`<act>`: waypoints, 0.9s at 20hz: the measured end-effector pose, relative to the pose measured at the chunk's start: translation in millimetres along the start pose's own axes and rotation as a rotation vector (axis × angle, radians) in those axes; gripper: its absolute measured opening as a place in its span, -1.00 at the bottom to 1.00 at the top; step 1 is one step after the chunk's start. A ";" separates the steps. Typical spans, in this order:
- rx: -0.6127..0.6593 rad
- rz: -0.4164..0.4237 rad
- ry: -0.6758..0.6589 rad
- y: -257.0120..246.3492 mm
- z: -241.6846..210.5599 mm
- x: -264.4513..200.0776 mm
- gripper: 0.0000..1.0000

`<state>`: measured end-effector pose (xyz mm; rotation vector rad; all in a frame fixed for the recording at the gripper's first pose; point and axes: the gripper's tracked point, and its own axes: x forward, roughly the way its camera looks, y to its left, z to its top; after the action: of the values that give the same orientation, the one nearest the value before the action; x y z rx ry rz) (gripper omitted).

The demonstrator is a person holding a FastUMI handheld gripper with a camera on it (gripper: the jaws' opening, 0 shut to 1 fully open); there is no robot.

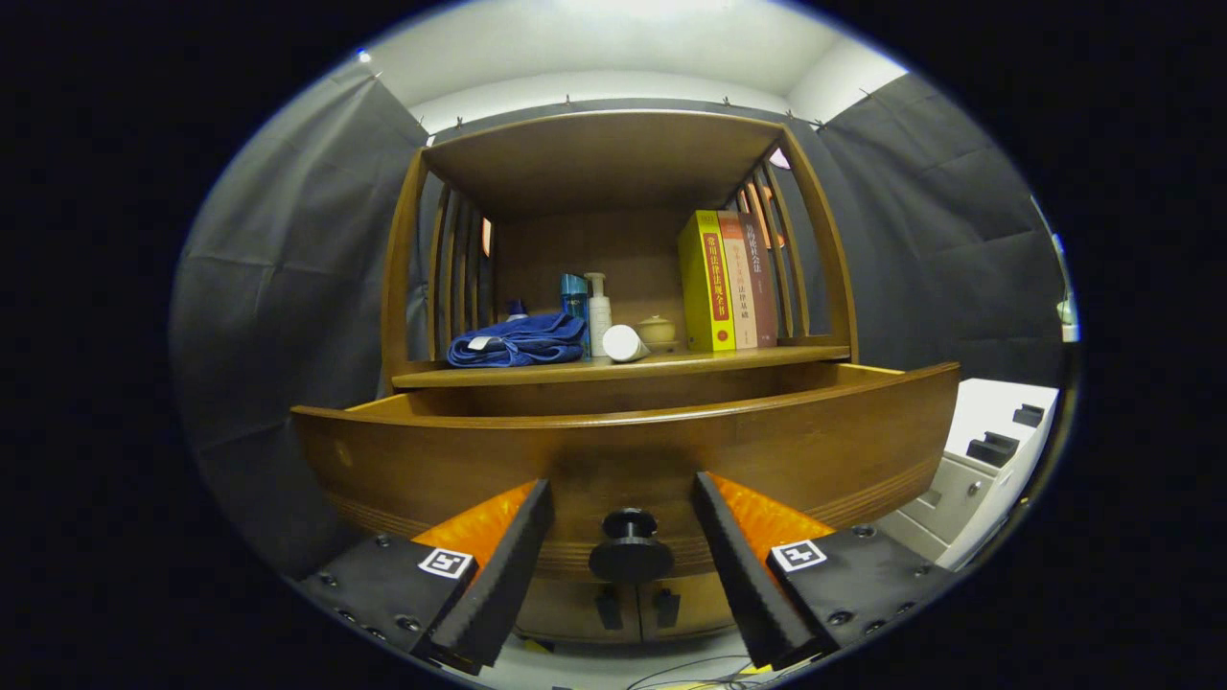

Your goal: Pull open the drawer, take out the items inside it, and place them on the countertop above the cabinet.

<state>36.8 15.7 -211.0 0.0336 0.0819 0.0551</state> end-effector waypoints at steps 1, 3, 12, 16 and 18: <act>0.000 -0.002 -0.006 2.2 0.5 -1.1 0.96; 0.003 -0.002 -0.011 3.3 2.8 0.5 0.96; -0.009 -0.006 0.022 5.0 11.3 29.3 0.96; -0.004 -0.006 0.036 5.0 12.7 50.5 0.96; -0.008 -0.007 0.031 4.8 12.6 62.7 0.96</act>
<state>99.9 23.6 -203.4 0.0241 0.1126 0.0495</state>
